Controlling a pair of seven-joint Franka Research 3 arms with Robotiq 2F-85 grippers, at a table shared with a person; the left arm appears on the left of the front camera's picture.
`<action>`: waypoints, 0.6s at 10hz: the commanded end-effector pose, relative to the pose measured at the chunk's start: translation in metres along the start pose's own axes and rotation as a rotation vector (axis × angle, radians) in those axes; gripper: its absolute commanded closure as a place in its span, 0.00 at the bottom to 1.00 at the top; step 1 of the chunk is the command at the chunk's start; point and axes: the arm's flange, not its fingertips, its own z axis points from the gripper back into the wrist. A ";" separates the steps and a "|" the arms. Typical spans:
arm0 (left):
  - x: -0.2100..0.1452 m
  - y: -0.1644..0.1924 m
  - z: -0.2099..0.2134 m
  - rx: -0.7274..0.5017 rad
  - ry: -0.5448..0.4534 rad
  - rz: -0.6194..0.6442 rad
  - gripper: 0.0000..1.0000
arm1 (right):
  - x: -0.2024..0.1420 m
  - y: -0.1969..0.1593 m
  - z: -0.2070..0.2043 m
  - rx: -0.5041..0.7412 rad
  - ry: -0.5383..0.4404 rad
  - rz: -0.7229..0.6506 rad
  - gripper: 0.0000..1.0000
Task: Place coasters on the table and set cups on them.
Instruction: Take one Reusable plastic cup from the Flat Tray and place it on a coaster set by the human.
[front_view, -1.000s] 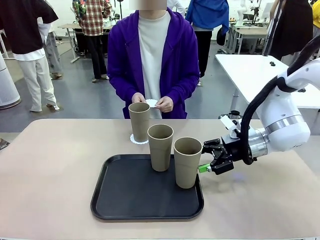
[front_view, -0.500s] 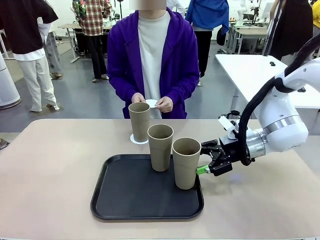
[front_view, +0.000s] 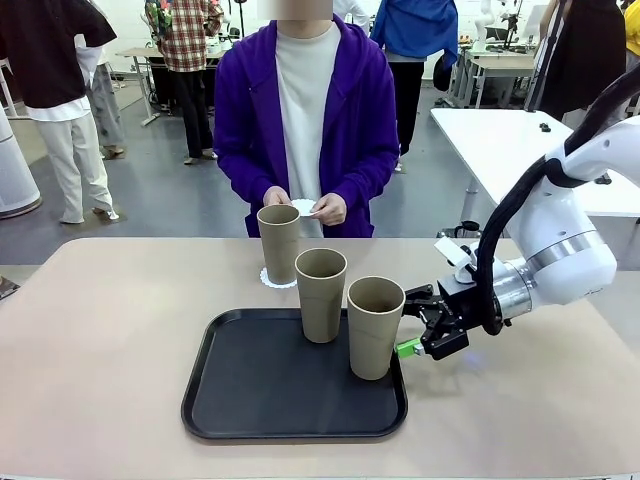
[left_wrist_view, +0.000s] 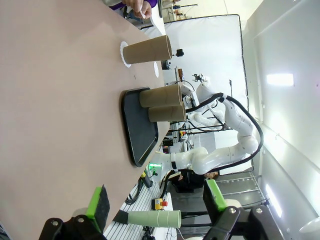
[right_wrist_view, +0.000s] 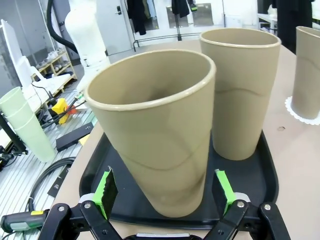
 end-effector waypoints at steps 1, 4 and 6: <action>0.000 -0.002 0.002 0.004 -0.003 0.003 0.00 | 0.000 -0.008 -0.003 0.033 -0.020 0.014 0.00; 0.000 -0.002 0.002 0.004 -0.003 0.003 0.00 | 0.002 -0.018 -0.014 0.044 -0.033 0.024 0.00; 0.000 -0.002 0.002 0.004 -0.003 0.003 0.00 | 0.003 -0.024 -0.024 0.062 -0.033 0.018 0.00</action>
